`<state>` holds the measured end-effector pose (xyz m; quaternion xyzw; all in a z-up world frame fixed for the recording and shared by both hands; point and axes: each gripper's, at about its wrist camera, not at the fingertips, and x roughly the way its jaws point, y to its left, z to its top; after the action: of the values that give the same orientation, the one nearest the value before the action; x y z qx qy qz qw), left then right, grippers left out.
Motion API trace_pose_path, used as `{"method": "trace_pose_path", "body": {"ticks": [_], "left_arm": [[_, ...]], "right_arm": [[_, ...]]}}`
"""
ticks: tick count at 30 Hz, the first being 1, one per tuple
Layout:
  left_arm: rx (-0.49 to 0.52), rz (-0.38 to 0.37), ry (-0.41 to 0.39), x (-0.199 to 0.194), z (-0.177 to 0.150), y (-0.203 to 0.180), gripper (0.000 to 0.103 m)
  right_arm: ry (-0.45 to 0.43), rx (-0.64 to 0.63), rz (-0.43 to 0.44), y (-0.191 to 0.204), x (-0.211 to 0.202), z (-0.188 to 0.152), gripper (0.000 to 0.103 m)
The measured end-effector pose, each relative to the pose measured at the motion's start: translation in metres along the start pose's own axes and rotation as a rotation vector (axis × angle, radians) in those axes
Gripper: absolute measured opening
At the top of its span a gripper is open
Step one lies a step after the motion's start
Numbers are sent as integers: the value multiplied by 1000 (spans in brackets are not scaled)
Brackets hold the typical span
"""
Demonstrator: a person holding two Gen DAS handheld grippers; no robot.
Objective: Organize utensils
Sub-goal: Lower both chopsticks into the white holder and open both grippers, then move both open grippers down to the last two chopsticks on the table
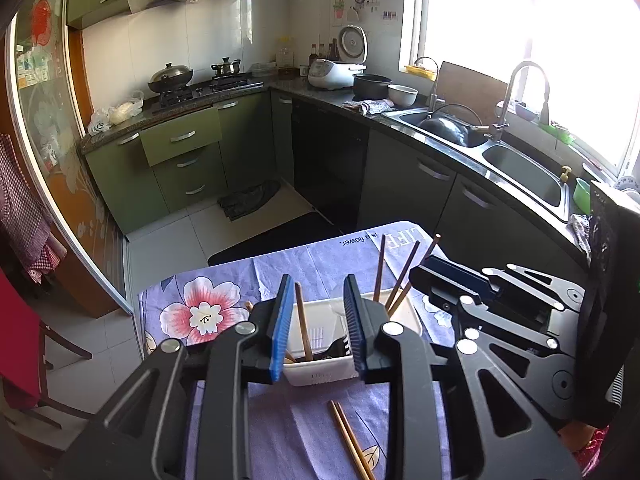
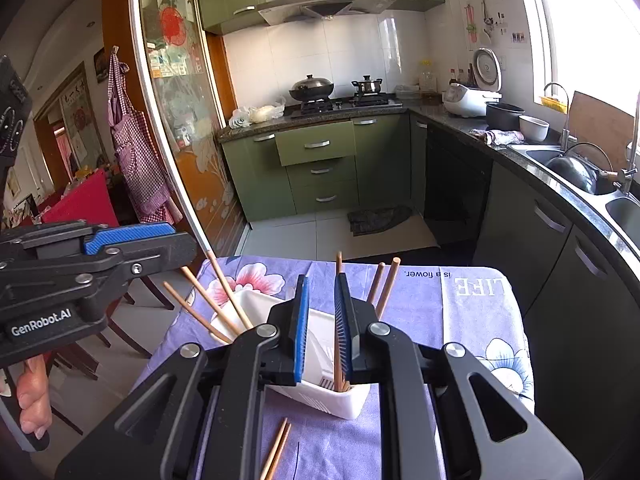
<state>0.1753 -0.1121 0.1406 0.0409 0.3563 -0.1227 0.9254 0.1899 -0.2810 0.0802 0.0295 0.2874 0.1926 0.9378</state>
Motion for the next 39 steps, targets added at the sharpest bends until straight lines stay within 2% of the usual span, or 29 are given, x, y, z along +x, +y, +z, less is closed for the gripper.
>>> {"method": "trace_pose_path", "body": {"ticks": [1, 3, 4, 6, 9, 10, 14, 15, 18, 20, 27, 39], "left_arm": [[0, -4, -1, -5, -4, -1, 29], [-12, -15, 9, -12, -18, -2, 48], [-19, -26, 26, -13, -27, -2, 52], [-36, -23, 95, -5, -53, -3, 52], [-54, -59, 237, 22, -100, -7, 52], [-63, -56, 268, 31, -115, -7, 52], [-117, -46, 397, 76, -163, -7, 50], [-126, -42, 423, 86, -170, -7, 44], [-131, 6, 450, 107, -186, -9, 40], [-134, 27, 466, 119, -193, -9, 32], [-156, 22, 504, 133, -196, -17, 30], [-122, 62, 544, 146, -195, -28, 30]], "right_arm": [[-9, -3, 5, 1, -11, -5, 15], [-21, -9, 9, 3, -31, -20, 31], [-22, -16, 0, 3, -40, -31, 35], [-14, -28, -37, 1, -53, -57, 49], [12, -19, -93, -9, -64, -98, 63], [22, -5, -110, -15, -66, -110, 65], [57, 94, -125, -41, -68, -146, 68], [66, 116, -120, -48, -68, -153, 68], [77, 164, -110, -62, -70, -169, 68], [83, 192, -100, -69, -71, -175, 68], [113, 248, -72, -81, -62, -189, 69], [113, 275, -47, -84, -63, -189, 69]]}}
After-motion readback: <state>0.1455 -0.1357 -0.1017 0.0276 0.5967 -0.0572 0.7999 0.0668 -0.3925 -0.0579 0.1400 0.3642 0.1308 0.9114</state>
